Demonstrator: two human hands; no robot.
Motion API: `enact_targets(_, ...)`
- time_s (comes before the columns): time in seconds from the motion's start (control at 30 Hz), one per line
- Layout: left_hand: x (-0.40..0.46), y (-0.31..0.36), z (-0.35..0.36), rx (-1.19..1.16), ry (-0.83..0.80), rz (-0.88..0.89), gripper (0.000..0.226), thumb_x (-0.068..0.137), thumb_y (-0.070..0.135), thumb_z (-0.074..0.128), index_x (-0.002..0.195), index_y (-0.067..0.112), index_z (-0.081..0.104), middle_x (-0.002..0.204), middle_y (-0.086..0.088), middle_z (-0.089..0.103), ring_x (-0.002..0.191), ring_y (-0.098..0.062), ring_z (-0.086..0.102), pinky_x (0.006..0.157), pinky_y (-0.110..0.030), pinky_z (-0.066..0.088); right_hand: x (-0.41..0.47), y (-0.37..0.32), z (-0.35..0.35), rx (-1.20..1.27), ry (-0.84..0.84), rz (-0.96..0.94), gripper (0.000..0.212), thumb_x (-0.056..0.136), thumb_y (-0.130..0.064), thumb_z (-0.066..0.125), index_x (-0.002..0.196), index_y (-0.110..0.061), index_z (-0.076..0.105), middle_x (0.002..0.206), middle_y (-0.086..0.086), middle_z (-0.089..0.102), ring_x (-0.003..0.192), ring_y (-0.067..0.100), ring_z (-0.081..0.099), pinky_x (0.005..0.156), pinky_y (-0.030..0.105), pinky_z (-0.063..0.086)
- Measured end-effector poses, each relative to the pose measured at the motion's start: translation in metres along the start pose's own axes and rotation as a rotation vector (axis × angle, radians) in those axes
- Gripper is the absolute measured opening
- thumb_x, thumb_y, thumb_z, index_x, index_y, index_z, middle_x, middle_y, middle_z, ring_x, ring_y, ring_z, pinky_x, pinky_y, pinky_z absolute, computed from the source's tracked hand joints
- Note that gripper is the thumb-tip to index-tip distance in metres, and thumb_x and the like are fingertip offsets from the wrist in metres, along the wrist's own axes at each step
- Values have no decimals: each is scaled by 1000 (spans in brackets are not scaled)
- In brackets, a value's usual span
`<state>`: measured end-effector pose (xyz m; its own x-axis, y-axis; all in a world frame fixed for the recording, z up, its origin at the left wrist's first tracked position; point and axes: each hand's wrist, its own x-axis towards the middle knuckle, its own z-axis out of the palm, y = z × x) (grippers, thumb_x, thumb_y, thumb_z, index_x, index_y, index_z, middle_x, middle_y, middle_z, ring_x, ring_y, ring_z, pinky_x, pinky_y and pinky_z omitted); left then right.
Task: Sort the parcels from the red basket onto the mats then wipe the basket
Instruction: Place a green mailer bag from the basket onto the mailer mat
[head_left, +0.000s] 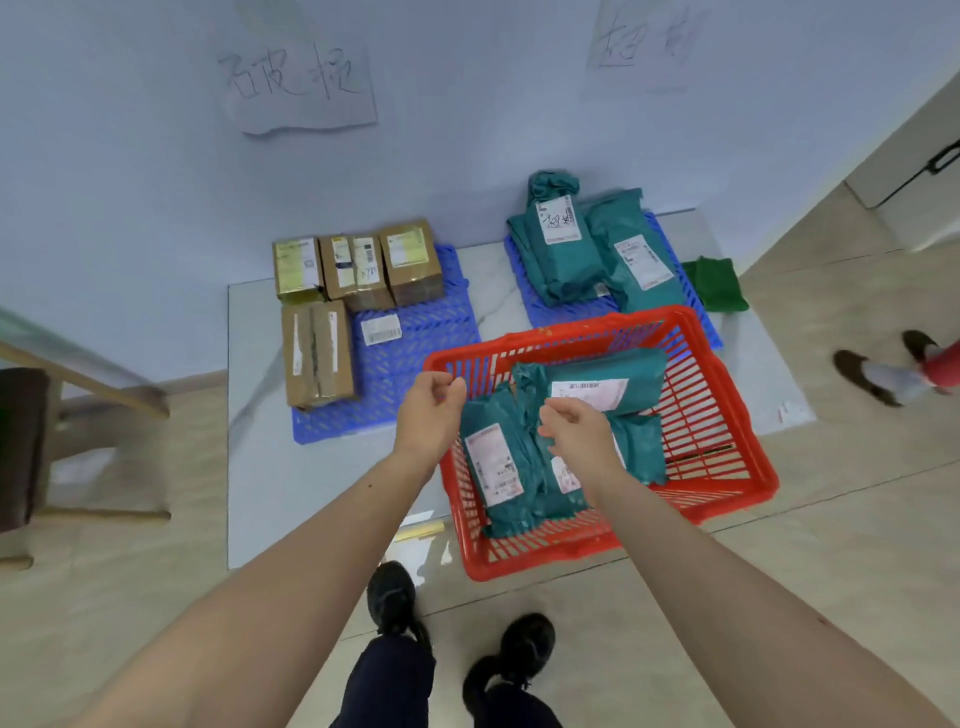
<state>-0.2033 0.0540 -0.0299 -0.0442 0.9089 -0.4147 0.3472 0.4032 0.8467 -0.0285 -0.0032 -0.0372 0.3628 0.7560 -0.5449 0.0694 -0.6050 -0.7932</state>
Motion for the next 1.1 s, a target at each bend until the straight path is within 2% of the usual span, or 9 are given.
enact_targets(0.1,-9,-6,20,10,-39,-36,32,96,33,56,116,8,57,103,-7,64,98,-26,63,89,-38,50,1,7,-26,-24,16,23,32,99,-26,57,127,-10,60,114,2,64,106,21,65,100,42,51)
enact_targets(0.27,-9,-4,43,33,-94,-97,35,96,37,55,119,11,55,109,-4,63,104,-27,64,98,-46,49,16,10,-52,-87,29,40,32,99,-29,56,126,-12,59,108,-4,62,103,18,65,98,42,51)
enact_targets(0.47,9,4,64,87,-169,-125,39,97,41,52,122,11,52,115,-4,61,106,-25,62,96,-49,49,45,11,-72,-155,44,80,35,96,-30,59,128,-14,58,120,1,60,113,23,61,103,48,48)
enact_targets(0.63,22,6,84,74,-181,-179,38,97,41,52,121,12,52,115,-3,60,106,-25,61,98,-50,48,74,11,-90,-275,5,47,38,93,-30,64,127,-14,58,123,2,61,109,18,58,99,39,47)
enact_targets(0.83,34,4,124,66,-107,-278,37,96,43,51,118,13,54,116,-5,64,107,-25,62,97,-47,49,125,10,-118,-579,-53,-102,52,85,-28,74,132,-11,58,136,7,58,126,25,53,105,34,39)
enact_targets(1.0,31,1,168,-25,17,-414,39,97,42,52,121,11,54,118,-3,62,108,-24,63,97,-44,48,167,6,-141,-886,-179,-318,62,76,-37,79,130,-16,59,132,5,60,125,27,48,106,34,34)
enact_targets(1.1,28,-5,196,-100,82,-489,32,97,42,52,114,14,54,117,-4,62,107,-24,62,98,-46,48,188,0,-148,-995,-304,-399,65,76,-42,78,133,-19,57,133,2,59,125,26,46,106,34,35)
